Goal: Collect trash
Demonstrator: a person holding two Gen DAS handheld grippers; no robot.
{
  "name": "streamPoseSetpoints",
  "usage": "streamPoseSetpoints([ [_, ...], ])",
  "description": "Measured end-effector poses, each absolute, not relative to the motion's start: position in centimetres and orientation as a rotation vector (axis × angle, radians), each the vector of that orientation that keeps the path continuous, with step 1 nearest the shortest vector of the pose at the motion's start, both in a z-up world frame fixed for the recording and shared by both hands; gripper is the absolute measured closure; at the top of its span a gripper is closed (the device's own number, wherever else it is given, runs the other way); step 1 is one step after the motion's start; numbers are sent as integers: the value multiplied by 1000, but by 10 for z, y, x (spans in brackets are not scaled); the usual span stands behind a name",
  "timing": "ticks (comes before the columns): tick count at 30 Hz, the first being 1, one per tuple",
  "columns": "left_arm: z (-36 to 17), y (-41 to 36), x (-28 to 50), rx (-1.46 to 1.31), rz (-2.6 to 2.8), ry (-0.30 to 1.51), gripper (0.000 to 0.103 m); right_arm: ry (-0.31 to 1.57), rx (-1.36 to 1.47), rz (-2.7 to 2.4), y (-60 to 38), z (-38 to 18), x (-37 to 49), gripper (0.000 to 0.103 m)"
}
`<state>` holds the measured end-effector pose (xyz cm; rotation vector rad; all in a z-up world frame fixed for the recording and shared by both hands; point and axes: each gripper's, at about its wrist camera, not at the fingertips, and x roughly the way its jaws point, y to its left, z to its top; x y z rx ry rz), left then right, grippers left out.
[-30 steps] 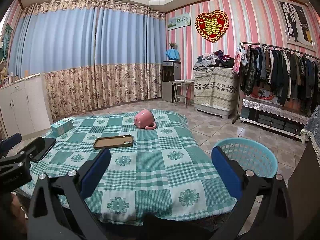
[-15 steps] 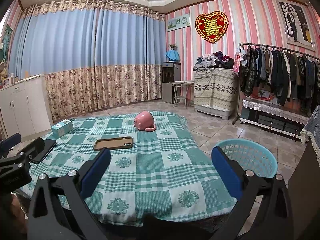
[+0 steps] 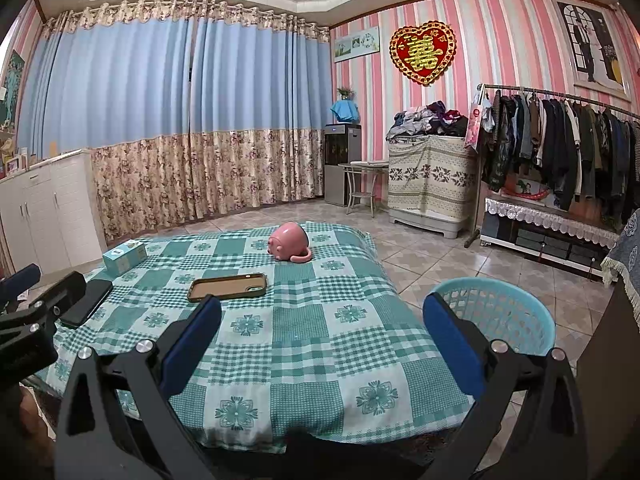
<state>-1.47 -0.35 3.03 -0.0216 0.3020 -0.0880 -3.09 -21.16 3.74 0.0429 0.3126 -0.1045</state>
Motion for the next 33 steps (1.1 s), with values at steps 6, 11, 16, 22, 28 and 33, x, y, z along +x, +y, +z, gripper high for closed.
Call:
streamPoseSetpoints([
  [6, 31, -5, -15, -21, -90, 302, 5, 311, 42, -106, -213, 38, -30, 5],
  [11, 31, -5, -16, -22, -91, 304, 5, 309, 43, -107, -214, 38, -30, 5],
  [16, 31, -5, -17, -24, -92, 307, 5, 310, 44, -108, -213, 37, -31, 5],
  [22, 30, -4, -17, -24, -91, 309, 5, 311, 44, -108, -214, 37, -30, 5],
  [28, 29, -4, -16, -26, -91, 313, 5, 315, 48, -110, -216, 34, -31, 5],
  [33, 26, -3, -14, -34, -91, 326, 5, 315, 48, -112, -215, 31, -32, 5],
])
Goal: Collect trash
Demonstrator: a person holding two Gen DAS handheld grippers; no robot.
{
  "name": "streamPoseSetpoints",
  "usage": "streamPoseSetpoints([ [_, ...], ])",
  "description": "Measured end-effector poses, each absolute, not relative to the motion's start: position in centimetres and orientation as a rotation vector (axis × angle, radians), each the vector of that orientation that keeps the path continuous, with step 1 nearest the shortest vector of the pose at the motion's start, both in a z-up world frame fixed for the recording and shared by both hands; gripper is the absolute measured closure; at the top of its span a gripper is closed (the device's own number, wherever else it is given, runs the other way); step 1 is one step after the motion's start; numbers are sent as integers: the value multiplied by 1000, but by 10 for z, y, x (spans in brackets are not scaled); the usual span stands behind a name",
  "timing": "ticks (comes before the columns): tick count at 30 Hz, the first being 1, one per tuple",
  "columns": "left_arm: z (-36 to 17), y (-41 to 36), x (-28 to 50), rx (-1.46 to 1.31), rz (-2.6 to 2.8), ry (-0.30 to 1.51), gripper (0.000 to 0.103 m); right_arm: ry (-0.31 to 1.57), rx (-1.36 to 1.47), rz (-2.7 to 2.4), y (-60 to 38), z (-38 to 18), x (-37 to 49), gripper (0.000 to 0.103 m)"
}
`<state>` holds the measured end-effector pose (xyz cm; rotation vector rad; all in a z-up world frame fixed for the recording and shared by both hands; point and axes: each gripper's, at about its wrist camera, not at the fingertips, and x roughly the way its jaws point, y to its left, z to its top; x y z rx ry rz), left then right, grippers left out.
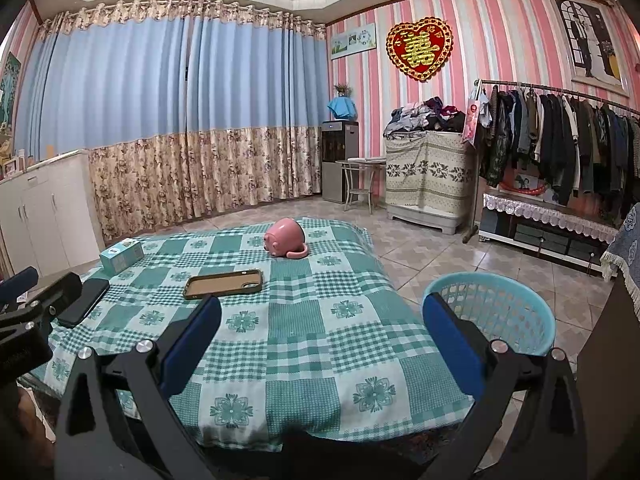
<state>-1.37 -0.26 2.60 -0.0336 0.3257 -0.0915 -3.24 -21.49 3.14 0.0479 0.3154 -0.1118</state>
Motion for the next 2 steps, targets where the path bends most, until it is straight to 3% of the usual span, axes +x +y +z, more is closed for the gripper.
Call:
streamPoseSetpoints([
  [2, 25, -4, -14, -34, -92, 329, 5, 315, 49, -111, -214, 32, -32, 5],
])
